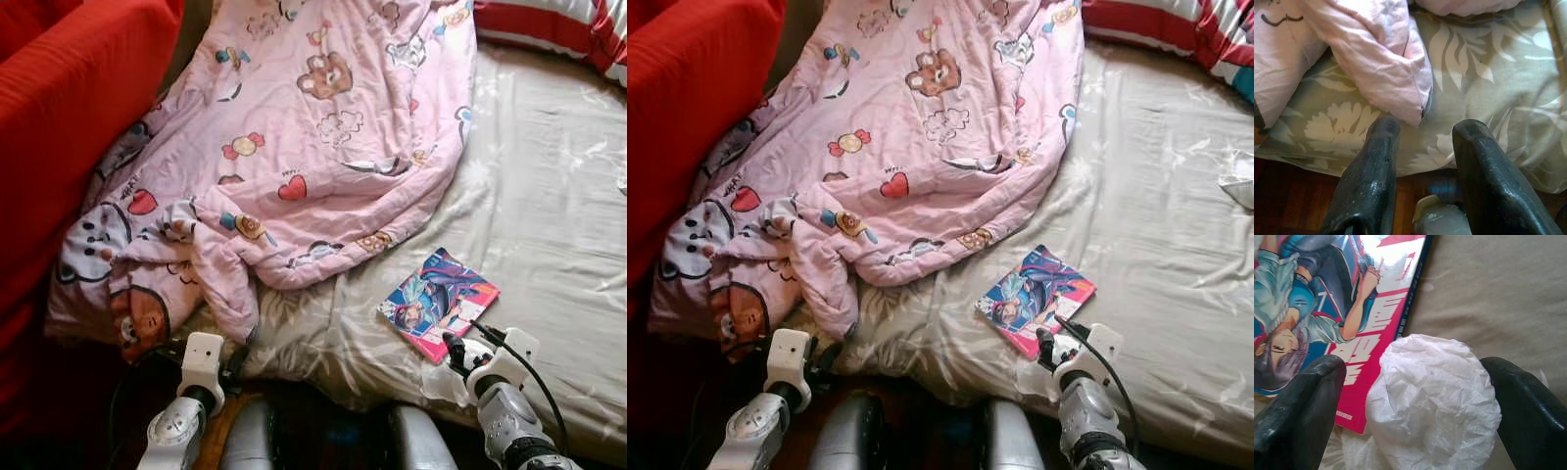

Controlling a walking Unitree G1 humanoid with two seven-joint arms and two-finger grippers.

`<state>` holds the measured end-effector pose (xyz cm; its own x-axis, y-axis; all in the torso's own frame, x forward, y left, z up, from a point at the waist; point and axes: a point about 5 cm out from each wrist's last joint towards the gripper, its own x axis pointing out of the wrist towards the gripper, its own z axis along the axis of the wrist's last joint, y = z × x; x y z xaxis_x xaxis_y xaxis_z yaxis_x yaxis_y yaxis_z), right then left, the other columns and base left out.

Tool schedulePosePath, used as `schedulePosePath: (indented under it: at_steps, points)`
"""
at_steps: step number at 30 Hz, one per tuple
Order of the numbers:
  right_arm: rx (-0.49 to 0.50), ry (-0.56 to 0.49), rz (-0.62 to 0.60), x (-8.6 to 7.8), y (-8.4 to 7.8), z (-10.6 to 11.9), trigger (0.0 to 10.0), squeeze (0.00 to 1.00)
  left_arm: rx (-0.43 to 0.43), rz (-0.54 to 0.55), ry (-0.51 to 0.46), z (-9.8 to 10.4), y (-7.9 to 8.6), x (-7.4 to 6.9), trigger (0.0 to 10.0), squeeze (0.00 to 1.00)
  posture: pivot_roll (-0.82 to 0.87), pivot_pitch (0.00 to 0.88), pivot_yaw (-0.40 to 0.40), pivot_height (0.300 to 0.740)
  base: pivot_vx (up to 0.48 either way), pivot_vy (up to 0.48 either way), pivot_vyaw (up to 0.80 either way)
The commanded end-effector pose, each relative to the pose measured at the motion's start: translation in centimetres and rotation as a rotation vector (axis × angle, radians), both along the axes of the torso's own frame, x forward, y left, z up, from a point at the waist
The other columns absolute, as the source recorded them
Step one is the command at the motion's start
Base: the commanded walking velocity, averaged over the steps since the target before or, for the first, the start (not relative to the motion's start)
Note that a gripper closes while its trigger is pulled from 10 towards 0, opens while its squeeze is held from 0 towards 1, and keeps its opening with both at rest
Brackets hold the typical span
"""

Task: Clean up the room

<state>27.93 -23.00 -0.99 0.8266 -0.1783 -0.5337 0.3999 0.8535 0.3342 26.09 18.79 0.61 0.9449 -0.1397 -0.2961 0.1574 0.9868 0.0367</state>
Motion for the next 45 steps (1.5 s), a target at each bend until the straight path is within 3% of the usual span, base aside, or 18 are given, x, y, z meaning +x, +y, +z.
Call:
schedulePosePath:
  at_steps: [1,2,4,22,45]
  points:
    - [0.016,0.047,-0.005,-0.9,0.1,-0.9,10.0,0.0,0.021,-0.002,0.045,-0.8,0.5,-0.9,10.0,0.0,0.1,0.319,0.073,0.652,0.0,0.0,0.0]
    - [0.017,0.047,-0.006,-0.9,0.1,-0.9,10.0,0.0,0.022,-0.002,0.047,-0.8,0.5,-1.0,10.0,0.0,0.1,0.319,0.073,0.652,0.0,0.0,0.0]
    - [0.014,0.051,-0.013,-1.1,0.3,-1.1,0.0,0.0,0.022,-0.004,0.053,-0.9,0.5,-1.1,10.0,0.0,0.1,0.326,0.076,0.652,0.0,0.0,0.0]
    - [0.008,0.077,-0.022,-1.8,0.7,-1.8,0.0,0.0,0.044,0.001,0.067,-1.0,0.4,-0.8,10.0,0.0,0.08,0.278,0.067,0.652,0.0,0.0,0.0]
    - [-0.018,0.057,0.046,-1.4,2.3,-1.7,0.0,0.0,0.049,0.001,0.072,-0.7,-0.3,1.0,10.0,0.0,0.05,0.184,0.056,0.652,0.0,0.0,0.0]
